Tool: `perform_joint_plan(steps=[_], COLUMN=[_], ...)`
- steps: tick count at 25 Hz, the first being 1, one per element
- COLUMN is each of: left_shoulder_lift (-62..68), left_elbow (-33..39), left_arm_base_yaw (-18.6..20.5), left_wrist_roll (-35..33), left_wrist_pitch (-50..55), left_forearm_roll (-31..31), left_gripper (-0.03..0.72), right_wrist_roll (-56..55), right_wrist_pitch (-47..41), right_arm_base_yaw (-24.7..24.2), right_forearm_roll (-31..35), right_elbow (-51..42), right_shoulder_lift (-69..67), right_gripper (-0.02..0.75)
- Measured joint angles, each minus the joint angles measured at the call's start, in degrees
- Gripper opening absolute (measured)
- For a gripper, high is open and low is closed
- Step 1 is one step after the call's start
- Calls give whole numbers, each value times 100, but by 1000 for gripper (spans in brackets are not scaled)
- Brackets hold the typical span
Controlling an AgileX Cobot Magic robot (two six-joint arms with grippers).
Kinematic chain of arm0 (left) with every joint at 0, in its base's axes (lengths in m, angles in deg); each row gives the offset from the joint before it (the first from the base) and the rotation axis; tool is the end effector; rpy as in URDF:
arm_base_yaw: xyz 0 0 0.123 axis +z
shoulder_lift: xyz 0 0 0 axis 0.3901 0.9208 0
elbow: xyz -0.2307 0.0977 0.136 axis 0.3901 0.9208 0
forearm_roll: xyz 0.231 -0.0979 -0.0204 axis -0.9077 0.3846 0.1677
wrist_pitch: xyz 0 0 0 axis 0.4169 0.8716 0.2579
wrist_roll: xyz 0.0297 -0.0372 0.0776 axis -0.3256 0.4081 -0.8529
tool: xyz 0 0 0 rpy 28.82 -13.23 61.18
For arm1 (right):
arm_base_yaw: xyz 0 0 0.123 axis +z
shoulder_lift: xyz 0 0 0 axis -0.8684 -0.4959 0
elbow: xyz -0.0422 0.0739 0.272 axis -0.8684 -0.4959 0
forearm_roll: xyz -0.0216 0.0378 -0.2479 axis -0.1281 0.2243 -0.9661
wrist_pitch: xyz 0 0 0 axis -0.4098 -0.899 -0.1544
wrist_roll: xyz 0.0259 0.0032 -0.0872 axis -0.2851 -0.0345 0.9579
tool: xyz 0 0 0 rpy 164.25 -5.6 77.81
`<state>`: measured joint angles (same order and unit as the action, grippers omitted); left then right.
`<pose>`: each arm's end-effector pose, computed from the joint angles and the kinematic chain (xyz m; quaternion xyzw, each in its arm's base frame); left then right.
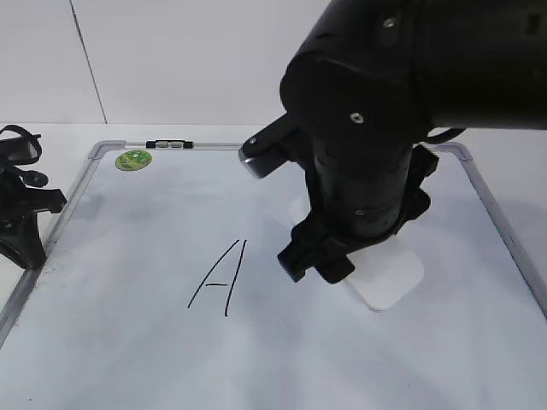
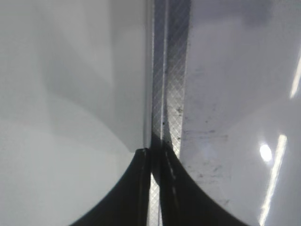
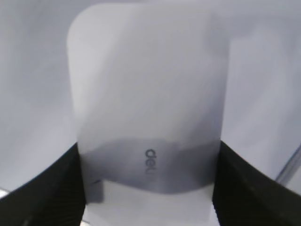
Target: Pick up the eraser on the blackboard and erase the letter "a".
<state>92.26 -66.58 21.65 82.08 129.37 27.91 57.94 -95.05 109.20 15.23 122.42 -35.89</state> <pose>0.3592 -0.0252 0.1515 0.0131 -0.9954 0.0927 0.0213 0.2478 0.2371 0.2495 -0.3114 0.9337 -0.1316 0.1183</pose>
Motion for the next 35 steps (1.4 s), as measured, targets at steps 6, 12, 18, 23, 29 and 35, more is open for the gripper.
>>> perform_joint_plan(steps=[6,12,18,23,29,35], left_shoulder_lift=[0,0,0,0,0,0], left_elbow=[0,0,0,0,0,0], left_arm_base_yaw=[0,0,0,0,0,0], left_wrist_roll=[0,0,0,0,0,0], left_wrist_pitch=[-7,-12,-21,-21,-21,-35], left_forearm_roll=[0,0,0,0,0,0], left_gripper=[15,15,15,15,15,15], right_wrist_roll=[-1112,-1884,-2018,-1966,-1422,-744], right_wrist_pitch=[0,-3,-90,-99,-134,-44], right_arm_base_yaw=[0,-93,-720,-1426,-2146,-2771], right_forearm_roll=[-1107,-1847,-1870,-1739,-1130,-434], right_elbow=[0,0,0,0,0,0], right_shoulder_lift=[389,827,964,1095,1141,1141], right_gripper=[559,559,558,559,559,559])
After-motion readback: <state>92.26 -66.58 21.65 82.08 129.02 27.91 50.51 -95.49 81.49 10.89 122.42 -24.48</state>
